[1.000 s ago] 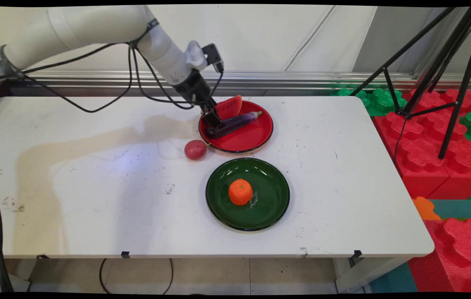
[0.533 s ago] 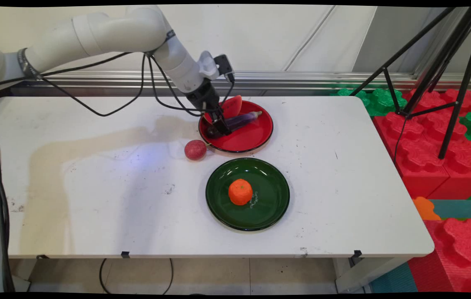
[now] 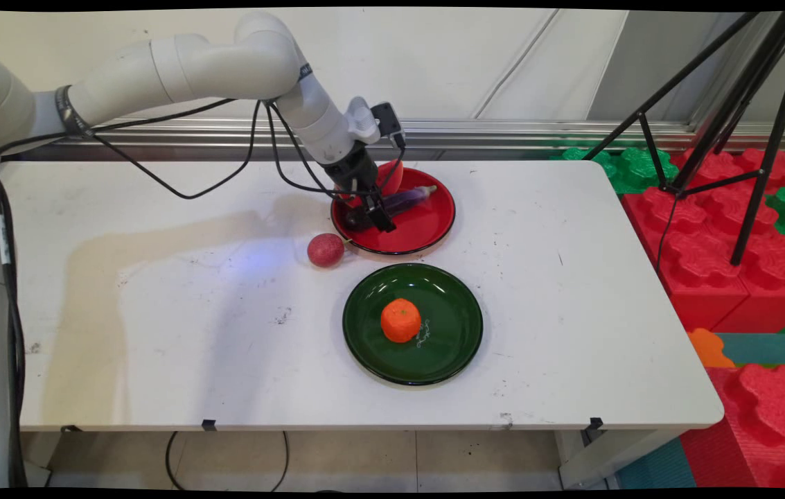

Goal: Pick up the eggplant from the red plate, then place the picked object on the table

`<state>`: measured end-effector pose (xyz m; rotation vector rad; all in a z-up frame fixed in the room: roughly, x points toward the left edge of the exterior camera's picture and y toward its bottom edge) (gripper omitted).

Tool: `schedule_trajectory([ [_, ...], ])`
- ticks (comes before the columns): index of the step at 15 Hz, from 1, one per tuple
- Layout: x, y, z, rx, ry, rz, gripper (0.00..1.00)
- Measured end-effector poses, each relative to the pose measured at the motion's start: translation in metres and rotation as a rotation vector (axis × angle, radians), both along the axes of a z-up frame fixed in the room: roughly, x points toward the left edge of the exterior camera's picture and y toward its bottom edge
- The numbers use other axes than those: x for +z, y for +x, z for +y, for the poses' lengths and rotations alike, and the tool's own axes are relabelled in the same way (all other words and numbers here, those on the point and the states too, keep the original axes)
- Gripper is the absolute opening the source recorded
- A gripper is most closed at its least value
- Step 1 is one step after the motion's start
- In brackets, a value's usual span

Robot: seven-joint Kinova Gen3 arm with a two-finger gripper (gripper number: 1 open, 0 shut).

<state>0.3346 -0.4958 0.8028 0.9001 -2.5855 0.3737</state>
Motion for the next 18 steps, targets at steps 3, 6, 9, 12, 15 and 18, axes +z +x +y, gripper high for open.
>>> schedule_trajectory([
  [3,-0.005,-0.004,-0.003,0.005,-0.001,-0.003,1.00],
  [6,-0.009,-0.008,-0.006,0.007,-0.001,-0.003,1.00],
  [9,-0.012,-0.012,-0.007,0.005,-0.002,-0.003,1.00],
  [12,-0.014,-0.014,-0.008,0.001,-0.004,-0.001,0.00],
  [15,-0.014,-0.016,-0.009,-0.005,-0.008,0.002,0.00],
  [18,-0.014,-0.018,-0.008,-0.008,-0.010,0.004,0.00],
])
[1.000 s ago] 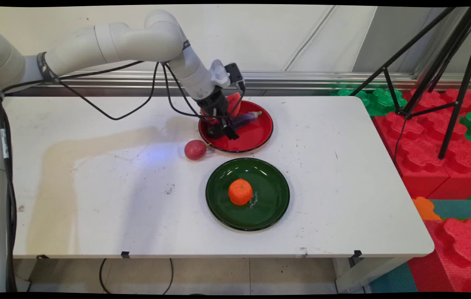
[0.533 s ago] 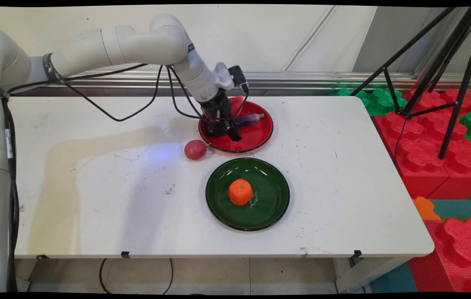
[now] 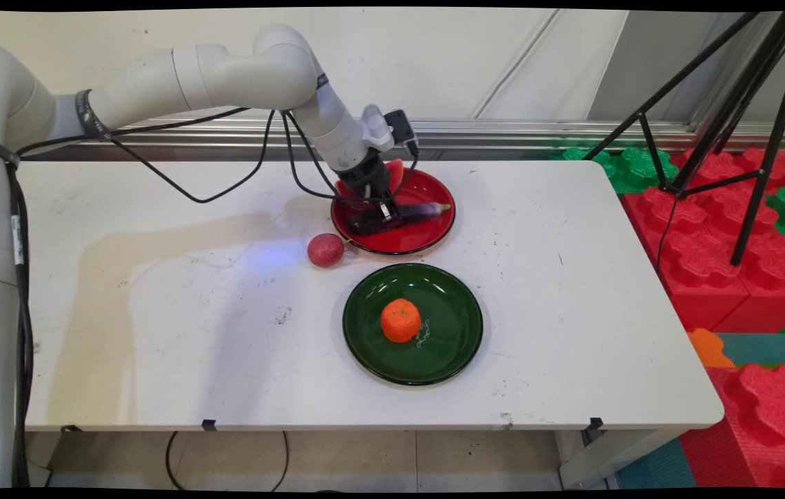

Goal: Place the picked object on the table

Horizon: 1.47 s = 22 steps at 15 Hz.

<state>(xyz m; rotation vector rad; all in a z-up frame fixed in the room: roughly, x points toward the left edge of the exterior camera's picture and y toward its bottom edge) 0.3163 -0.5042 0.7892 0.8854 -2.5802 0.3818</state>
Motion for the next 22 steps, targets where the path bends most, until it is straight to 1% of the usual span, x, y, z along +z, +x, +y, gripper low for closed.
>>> schedule_trajectory([
  [6,0.004,-0.002,0.002,-0.012,-0.008,0.000,0.00],
  [12,0.020,-0.002,0.011,-0.025,-0.030,0.024,0.00],
  [17,0.043,0.007,0.026,-0.030,-0.064,0.044,0.00],
  [22,0.072,0.024,0.045,-0.042,-0.101,0.064,0.00],
])
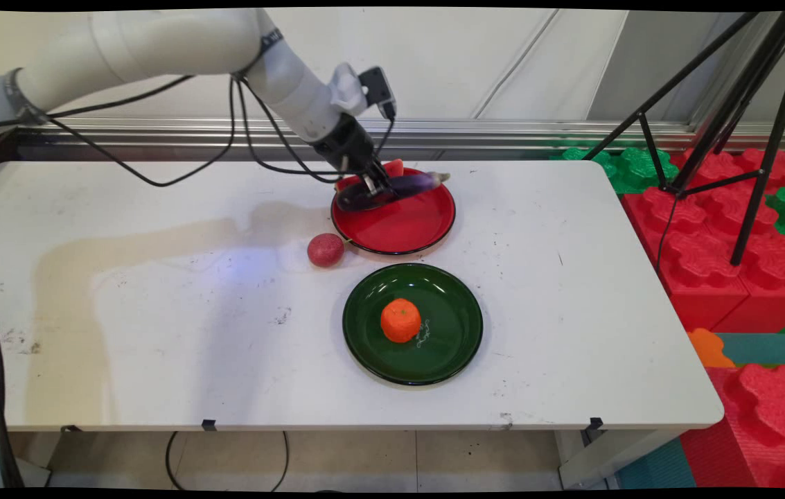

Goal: Place the picked object on the table

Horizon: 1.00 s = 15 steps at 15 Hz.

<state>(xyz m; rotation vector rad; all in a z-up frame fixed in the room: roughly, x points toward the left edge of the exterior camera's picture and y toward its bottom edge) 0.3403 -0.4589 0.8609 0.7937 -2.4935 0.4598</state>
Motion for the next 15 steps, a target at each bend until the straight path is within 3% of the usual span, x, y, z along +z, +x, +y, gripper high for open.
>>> schedule_trajectory([
  [9,0.051,0.048,0.045,-0.001,-0.045,0.043,0.00],
  [15,0.071,0.091,0.080,-0.001,-0.031,0.031,0.00],
])
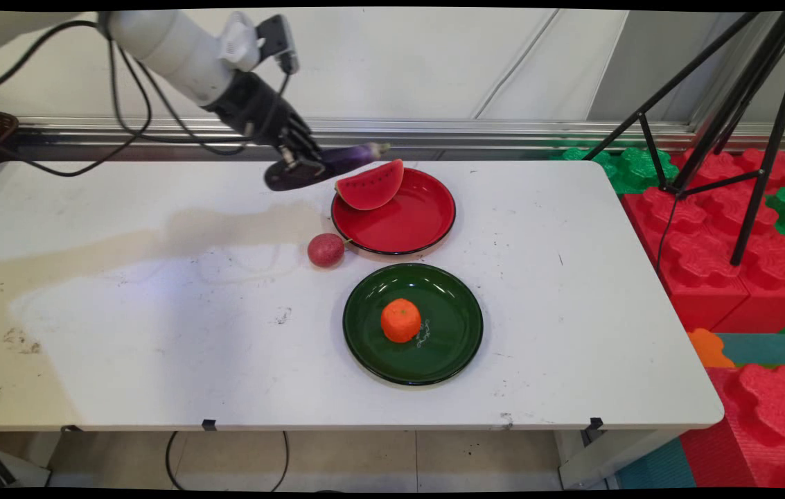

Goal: Place the picked object on the table

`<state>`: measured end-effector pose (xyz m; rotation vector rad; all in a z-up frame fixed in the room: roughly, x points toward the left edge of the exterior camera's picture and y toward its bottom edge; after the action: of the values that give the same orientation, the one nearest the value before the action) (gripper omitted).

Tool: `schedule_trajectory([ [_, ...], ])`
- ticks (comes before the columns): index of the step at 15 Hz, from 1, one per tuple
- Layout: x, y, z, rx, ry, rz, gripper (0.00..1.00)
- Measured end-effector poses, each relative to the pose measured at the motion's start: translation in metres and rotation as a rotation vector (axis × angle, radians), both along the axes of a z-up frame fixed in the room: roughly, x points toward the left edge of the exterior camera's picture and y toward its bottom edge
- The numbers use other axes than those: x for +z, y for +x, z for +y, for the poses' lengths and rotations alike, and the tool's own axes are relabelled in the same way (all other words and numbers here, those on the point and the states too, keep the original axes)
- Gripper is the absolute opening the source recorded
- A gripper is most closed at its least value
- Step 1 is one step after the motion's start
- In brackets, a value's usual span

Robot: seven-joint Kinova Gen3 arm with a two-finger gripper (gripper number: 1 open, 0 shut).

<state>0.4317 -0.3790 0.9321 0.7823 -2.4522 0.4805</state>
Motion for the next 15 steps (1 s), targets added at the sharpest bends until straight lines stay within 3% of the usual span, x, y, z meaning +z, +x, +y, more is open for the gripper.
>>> schedule_trajectory([
  [7,-0.006,0.040,0.023,-0.006,0.036,-0.072,0.00],
  [15,-0.055,0.060,0.016,0.027,0.111,-0.117,0.00],
])
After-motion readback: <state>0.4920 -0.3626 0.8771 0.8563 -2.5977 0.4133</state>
